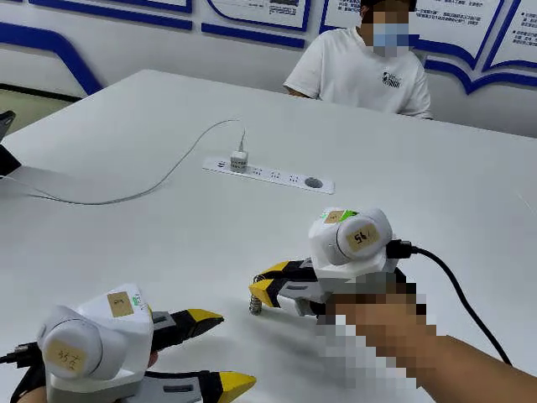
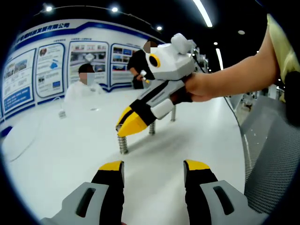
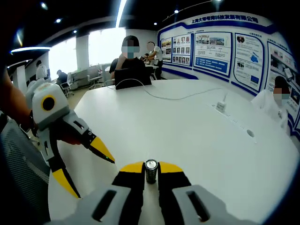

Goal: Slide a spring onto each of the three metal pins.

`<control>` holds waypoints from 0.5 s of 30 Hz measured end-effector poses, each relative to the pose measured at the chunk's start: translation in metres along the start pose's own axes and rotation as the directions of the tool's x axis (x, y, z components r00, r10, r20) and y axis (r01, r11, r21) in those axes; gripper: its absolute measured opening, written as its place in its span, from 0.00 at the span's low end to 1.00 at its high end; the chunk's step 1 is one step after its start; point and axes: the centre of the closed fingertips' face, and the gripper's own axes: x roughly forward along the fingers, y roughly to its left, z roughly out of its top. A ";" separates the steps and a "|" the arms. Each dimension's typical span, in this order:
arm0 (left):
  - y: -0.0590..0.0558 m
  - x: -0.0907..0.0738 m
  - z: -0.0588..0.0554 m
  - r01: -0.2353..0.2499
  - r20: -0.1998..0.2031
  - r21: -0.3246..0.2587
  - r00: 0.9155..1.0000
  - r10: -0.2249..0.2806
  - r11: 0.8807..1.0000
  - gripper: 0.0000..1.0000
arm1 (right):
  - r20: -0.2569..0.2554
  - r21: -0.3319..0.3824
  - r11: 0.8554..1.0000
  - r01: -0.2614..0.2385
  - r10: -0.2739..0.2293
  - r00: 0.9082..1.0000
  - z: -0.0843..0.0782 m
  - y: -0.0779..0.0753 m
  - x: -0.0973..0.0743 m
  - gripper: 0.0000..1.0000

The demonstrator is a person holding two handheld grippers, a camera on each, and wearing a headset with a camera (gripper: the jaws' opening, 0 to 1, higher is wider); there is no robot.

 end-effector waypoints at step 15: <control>0.002 -0.001 0.000 -0.006 0.003 -0.004 1.000 0.006 1.000 0.52 | -0.012 0.015 1.000 0.004 -0.003 1.000 -0.005 0.000 0.002 0.12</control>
